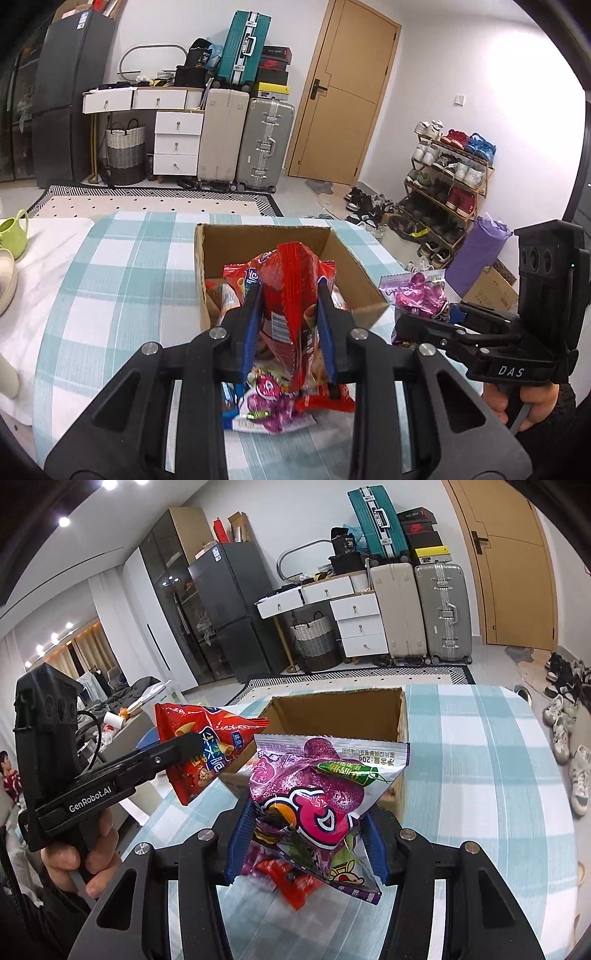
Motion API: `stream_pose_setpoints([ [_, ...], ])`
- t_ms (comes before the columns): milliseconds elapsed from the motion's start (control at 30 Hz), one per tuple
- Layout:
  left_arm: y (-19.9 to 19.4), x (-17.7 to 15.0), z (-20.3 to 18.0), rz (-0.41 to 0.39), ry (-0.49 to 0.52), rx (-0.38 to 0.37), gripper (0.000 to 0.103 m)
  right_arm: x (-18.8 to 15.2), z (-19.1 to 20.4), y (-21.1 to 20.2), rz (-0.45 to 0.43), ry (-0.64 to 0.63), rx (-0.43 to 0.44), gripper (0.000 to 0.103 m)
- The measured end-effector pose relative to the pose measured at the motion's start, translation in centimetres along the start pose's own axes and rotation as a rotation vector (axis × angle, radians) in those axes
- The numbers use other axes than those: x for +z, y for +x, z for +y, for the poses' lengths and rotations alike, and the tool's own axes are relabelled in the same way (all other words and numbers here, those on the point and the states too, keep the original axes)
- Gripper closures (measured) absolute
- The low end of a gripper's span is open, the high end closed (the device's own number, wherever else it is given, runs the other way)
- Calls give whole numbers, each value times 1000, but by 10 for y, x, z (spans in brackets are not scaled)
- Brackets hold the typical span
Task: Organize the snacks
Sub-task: 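Lift both held bags and carry them over the cardboard box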
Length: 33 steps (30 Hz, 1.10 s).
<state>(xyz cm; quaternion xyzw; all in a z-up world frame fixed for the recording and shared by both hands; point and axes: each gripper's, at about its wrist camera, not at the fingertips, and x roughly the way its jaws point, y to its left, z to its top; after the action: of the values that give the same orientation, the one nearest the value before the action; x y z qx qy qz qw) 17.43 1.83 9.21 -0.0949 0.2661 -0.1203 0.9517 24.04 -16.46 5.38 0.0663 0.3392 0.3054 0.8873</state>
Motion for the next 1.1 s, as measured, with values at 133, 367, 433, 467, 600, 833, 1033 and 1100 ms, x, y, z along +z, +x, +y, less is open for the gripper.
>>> stream_pose_setpoints([
  [133, 19, 8, 4, 6, -4, 22, 78, 11, -3, 14, 6, -11, -8, 50],
  [367, 58, 19, 18, 27, -8, 55, 78, 27, -9, 43, 21, -27, -24, 50],
  [433, 70, 21, 23, 40, -16, 65, 78, 31, -10, 51, 22, -26, -21, 50],
  [467, 78, 22, 27, 46, -18, 69, 78, 32, -12, 55, 25, -25, -20, 50],
  [600, 97, 23, 34, 60, -17, 82, 78, 36, -14, 69, 40, -28, -21, 50],
  [833, 125, 23, 40, 69, 6, 100, 78, 40, -18, 91, 70, -37, -31, 50],
  [1033, 144, 22, 46, 82, 9, 103, 78, 37, -18, 104, 100, -50, -45, 49],
  [1100, 149, 21, 47, 88, 8, 105, 78, 36, -17, 106, 106, -54, -46, 49],
])
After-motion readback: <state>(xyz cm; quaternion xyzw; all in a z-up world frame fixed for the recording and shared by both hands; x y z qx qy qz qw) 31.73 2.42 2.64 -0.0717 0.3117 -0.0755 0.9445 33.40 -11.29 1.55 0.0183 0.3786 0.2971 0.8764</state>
